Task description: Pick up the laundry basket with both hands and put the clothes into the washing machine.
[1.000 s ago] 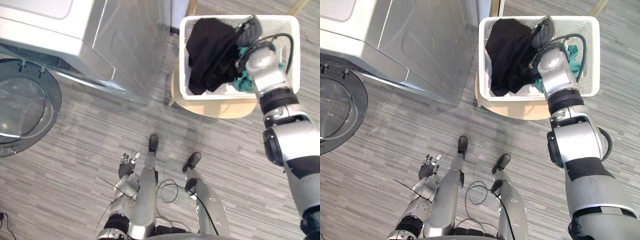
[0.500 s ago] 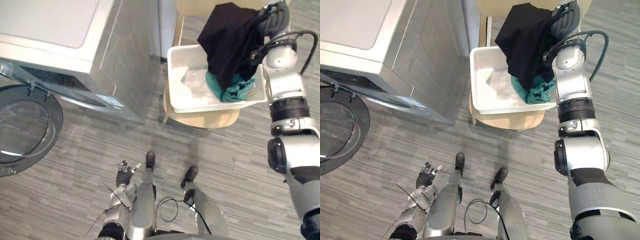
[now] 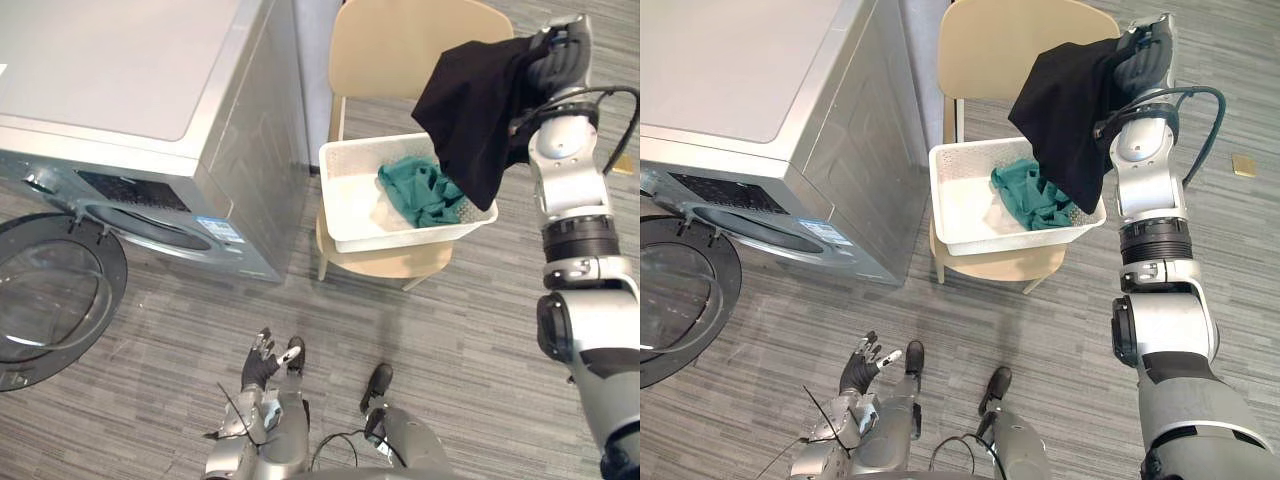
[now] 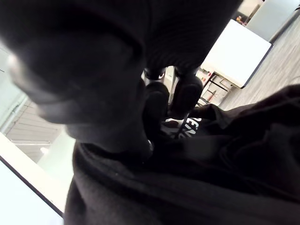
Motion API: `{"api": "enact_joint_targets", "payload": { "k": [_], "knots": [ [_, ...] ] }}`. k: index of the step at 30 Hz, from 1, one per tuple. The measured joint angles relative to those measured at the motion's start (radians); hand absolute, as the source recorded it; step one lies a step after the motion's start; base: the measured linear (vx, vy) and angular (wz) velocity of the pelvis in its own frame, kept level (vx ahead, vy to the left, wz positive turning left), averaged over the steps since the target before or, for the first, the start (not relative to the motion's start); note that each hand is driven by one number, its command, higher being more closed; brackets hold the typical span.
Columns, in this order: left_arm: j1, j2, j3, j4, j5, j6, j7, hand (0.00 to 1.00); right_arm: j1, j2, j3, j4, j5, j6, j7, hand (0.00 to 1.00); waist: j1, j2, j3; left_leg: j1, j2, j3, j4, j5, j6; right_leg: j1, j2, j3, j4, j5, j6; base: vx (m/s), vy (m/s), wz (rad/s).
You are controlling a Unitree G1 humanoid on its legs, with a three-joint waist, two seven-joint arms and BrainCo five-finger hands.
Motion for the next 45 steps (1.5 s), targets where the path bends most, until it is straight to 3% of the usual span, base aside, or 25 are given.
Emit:
{"api": "enact_joint_targets", "payload": {
  "k": [5, 9, 13, 17, 20, 28, 32, 39, 45],
  "knots": [
    [0.033, 0.029, -0.086, -0.153, 0.086, -0.003, -0.023, 0.00, -0.003, -0.031, -0.036, 0.000, 0.001, -0.009, -0.039, 1.00, -0.002, 0.001, -0.027, 0.028, -0.008, -0.006, 0.001, -0.006, 0.003, 0.049, -0.001, -0.007, -0.041, 0.016, 0.009, 0.05, 0.024, 0.07],
    [0.064, 0.071, -0.183, -0.314, 0.106, -0.008, -0.070, 0.00, -0.006, -0.061, -0.034, -0.005, 0.004, -0.042, -0.039, 1.00, -0.006, 0.003, -0.062, 0.047, -0.008, -0.006, 0.001, -0.014, 0.000, 0.076, 0.003, -0.008, -0.057, 0.017, 0.011, 0.04, 0.017, 0.01],
    [0.071, 0.114, -0.264, -0.511, 0.115, -0.010, -0.092, 0.00, -0.006, -0.064, 0.007, -0.006, 0.017, -0.057, -0.037, 1.00, -0.012, 0.005, -0.087, 0.081, -0.004, 0.006, 0.001, -0.024, -0.004, 0.107, 0.011, 0.008, -0.073, 0.019, 0.011, 0.04, 0.002, -0.11],
    [0.013, 0.125, -0.306, -0.620, 0.128, -0.046, -0.102, 0.00, -0.005, -0.060, 0.078, -0.070, 0.051, -0.072, -0.018, 1.00, -0.030, 0.011, -0.107, 0.103, 0.008, 0.037, 0.001, -0.030, -0.009, 0.112, 0.018, 0.040, -0.076, 0.025, 0.006, 0.02, 0.010, -0.21],
    [-0.069, 0.124, -0.321, -0.613, 0.167, -0.048, -0.091, 0.00, -0.005, -0.050, 0.098, -0.105, 0.062, -0.080, 0.009, 1.00, -0.040, 0.011, -0.119, 0.110, 0.014, 0.061, 0.000, -0.032, -0.011, 0.110, 0.027, 0.064, -0.087, 0.032, 0.009, -0.01, 0.004, -0.29],
    [-0.484, 0.040, -0.307, -0.420, 0.377, -0.035, 0.033, 0.00, 0.009, 0.020, 0.175, -0.225, 0.145, -0.082, 0.075, 1.00, -0.099, 0.002, -0.134, 0.116, 0.023, 0.119, -0.006, -0.033, -0.013, 0.082, 0.033, 0.118, -0.085, 0.046, 0.010, 0.00, 0.006, -0.22],
    [-0.576, 0.025, -0.304, -0.397, 0.386, -0.006, 0.057, 0.00, 0.009, 0.032, 0.201, -0.237, 0.170, -0.084, 0.080, 1.00, -0.114, -0.007, -0.135, 0.104, 0.024, 0.124, -0.006, -0.033, -0.013, 0.065, 0.035, 0.123, -0.084, 0.055, -0.003, 0.03, 0.011, -0.07],
    [-0.636, 0.022, -0.307, -0.381, 0.375, -0.006, 0.072, 0.00, 0.009, 0.033, 0.230, -0.237, 0.250, -0.084, 0.116, 1.00, -0.112, -0.013, -0.133, 0.092, 0.025, 0.118, -0.006, -0.034, -0.015, 0.057, 0.037, 0.114, -0.083, 0.057, -0.004, 0.03, 0.020, 0.03],
    [-0.714, 0.030, -0.324, -0.345, 0.337, -0.006, 0.068, 0.00, 0.030, 0.037, 0.292, -0.303, 0.312, -0.092, 0.144, 1.00, -0.114, -0.035, -0.128, 0.073, 0.022, 0.119, -0.006, -0.034, -0.015, 0.034, 0.036, 0.116, -0.077, 0.056, -0.004, 0.00, 0.005, 0.00]
  ]
}}
